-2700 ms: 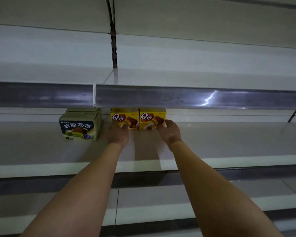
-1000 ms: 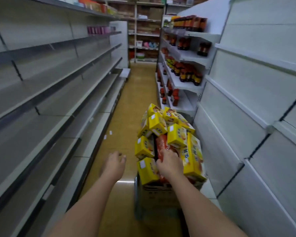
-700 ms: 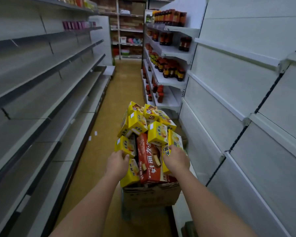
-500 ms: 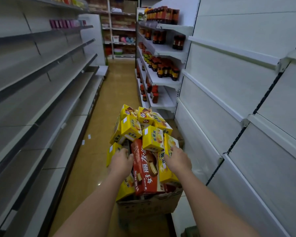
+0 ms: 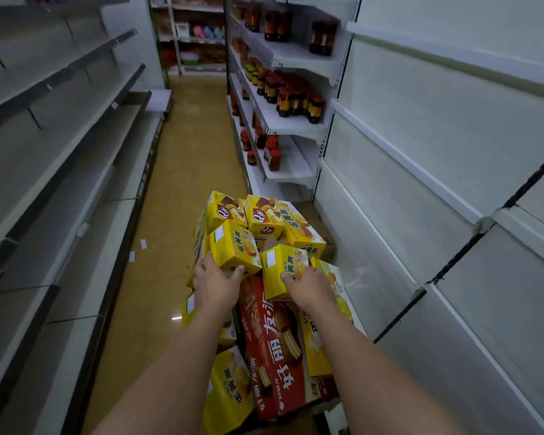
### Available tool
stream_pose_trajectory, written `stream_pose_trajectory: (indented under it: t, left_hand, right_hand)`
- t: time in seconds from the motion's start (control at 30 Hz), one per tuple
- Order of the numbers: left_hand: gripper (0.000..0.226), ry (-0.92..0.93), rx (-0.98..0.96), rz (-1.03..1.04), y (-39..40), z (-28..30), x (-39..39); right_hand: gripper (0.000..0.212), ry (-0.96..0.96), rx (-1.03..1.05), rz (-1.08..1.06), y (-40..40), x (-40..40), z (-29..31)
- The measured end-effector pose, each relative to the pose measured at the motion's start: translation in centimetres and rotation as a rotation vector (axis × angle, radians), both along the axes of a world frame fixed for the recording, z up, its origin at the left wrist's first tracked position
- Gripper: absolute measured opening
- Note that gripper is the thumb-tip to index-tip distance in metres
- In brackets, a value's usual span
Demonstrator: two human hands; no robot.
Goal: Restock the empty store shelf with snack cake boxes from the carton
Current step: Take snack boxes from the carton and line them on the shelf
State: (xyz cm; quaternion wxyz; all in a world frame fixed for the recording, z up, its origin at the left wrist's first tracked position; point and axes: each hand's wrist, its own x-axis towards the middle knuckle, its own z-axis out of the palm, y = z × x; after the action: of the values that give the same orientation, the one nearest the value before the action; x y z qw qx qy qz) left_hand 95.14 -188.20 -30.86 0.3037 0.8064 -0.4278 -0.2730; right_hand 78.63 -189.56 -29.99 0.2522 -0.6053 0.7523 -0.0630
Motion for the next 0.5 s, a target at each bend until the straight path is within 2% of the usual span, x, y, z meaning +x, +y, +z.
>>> stream_pose_trajectory:
  t: [0.2,0.37,0.5]
  left_hand:
    - [0.090,0.041,0.048,-0.017,-2.4,-0.5,-0.3]
    - [0.079,0.067,0.073,-0.009,-3.3,-0.8,-1.0]
    - [0.069,0.041,0.047,0.062,-3.2,-0.6,-1.7]
  right_hand:
    - [0.080,0.095,0.041,-0.007,-1.8,0.6,-0.5]
    - [0.083,0.073,0.076,0.012,-2.7,0.7,-0.9]
    - [0.086,-0.035,0.069,-0.025,-2.7,1.1,-1.6]
